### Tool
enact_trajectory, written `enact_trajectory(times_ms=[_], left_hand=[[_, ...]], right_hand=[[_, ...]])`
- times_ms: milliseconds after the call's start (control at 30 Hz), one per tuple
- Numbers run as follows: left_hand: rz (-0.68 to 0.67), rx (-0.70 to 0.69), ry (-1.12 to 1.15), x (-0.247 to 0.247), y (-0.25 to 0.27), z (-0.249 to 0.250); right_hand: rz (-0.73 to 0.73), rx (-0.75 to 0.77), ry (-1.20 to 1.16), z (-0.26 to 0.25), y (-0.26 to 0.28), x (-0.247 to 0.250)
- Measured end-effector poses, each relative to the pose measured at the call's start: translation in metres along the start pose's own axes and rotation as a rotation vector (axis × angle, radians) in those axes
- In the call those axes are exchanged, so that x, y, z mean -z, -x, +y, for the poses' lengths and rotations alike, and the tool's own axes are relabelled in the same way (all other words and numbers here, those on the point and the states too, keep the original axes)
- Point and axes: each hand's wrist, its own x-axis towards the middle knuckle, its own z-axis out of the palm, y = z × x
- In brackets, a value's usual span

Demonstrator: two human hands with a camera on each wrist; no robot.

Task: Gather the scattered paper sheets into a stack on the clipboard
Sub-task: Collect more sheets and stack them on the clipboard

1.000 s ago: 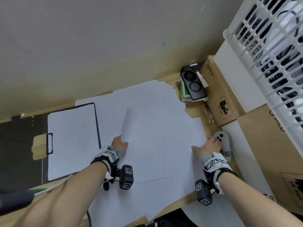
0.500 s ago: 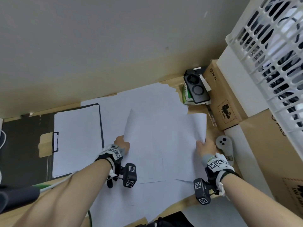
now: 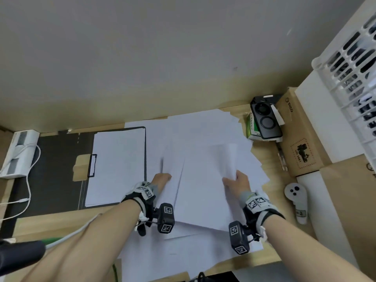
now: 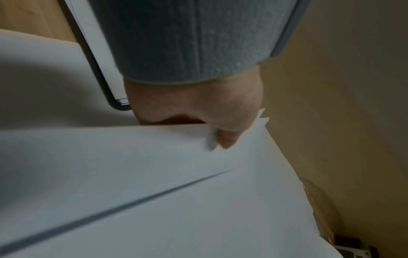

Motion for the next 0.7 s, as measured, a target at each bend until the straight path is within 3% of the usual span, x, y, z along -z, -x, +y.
enact_trajectory(times_ms=[100, 200, 267, 367, 467, 567, 700], left_hand=[[-0.161, 0.015, 0.251, 0.002, -0.002, -0.014], [-0.104, -0.024, 0.089, 0.0, -0.008, -0.025], [-0.065, -0.051, -0.04, -0.004, -0.01, -0.027], [0.052, -0.079, -0.256, -0.002, -0.011, -0.025], [0.111, -0.078, -0.405, 0.004, -0.026, -0.026], [0.103, -0.086, -0.481, 0.005, -0.034, -0.03], [0.101, -0.122, -0.385, 0.005, -0.034, -0.031]], right_hand=[[-0.091, 0.009, 0.065, -0.001, 0.004, -0.023], [-0.186, 0.02, 0.131, -0.002, 0.01, -0.034], [-0.13, 0.027, 0.199, -0.002, 0.011, -0.029], [0.122, 0.024, 0.285, 0.006, 0.01, -0.01], [0.317, -0.132, 0.318, 0.011, 0.015, 0.009], [0.274, -0.256, 0.351, 0.023, 0.016, 0.019], [0.162, -0.299, 0.362, 0.035, 0.014, 0.015]])
